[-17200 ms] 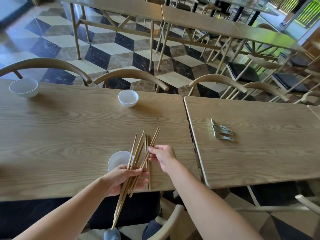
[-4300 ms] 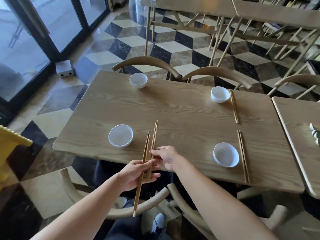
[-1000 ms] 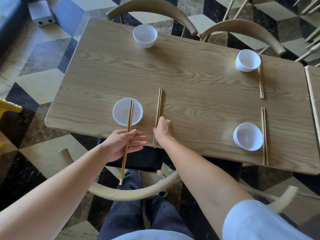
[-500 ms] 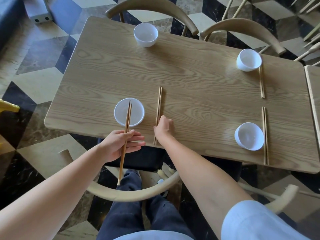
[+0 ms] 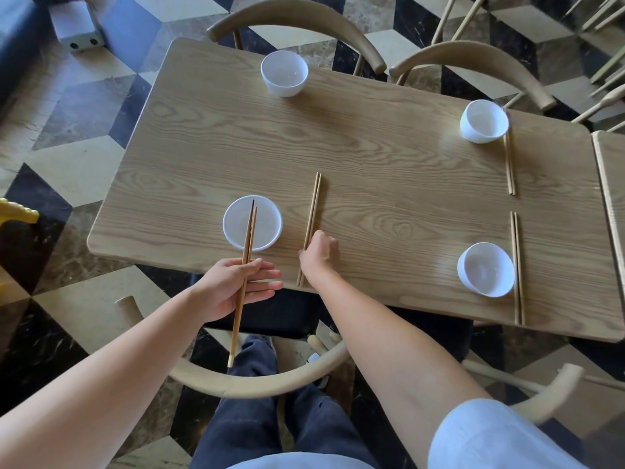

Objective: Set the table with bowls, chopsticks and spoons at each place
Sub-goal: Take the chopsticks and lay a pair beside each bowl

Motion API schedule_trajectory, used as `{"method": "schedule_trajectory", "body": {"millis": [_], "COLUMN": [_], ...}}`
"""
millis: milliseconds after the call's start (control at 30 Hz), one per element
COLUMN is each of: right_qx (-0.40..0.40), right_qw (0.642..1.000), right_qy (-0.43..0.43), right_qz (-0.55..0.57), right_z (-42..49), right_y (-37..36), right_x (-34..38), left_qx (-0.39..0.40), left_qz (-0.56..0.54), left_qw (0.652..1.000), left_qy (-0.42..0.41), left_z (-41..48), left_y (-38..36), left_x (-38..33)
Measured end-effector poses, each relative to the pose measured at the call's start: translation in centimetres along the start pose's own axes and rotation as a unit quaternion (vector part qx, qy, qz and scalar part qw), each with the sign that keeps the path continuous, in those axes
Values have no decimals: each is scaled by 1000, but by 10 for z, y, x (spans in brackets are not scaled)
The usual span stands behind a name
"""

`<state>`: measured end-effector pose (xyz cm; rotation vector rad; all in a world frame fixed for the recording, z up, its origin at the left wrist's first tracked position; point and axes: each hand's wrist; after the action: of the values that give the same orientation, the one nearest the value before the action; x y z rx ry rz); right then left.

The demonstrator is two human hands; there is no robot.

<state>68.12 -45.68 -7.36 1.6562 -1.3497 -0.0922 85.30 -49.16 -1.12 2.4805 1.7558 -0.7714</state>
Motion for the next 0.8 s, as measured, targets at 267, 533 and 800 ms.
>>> {"method": "schedule_trajectory", "body": {"millis": [267,533,800], "right_qx": [0,-54,179], "right_qw": [1000,995,910], "right_qy": [2,-56,-22], "right_qz": [17,57,374], "right_z": [-4,-12,-30], "right_y": [5,16,73], "right_x": [1,4,39], "left_qx": [-3,10,74], "left_qz": [1,-4,-96], "left_qw": [1000,1000,986], "left_qy": [-6,-16,-112], "left_z": [2,6,25], "left_y": [-1,-9,-47], "left_x": [1,-15,-94]}}
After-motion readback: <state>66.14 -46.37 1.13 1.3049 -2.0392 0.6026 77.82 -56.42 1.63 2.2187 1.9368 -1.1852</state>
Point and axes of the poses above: each hand's wrist, its own z-axis towards the middle knuckle, its own y-axis out of the back of the hand, x = y × z, and after that the axes turned 4 degrees about y, right-handed
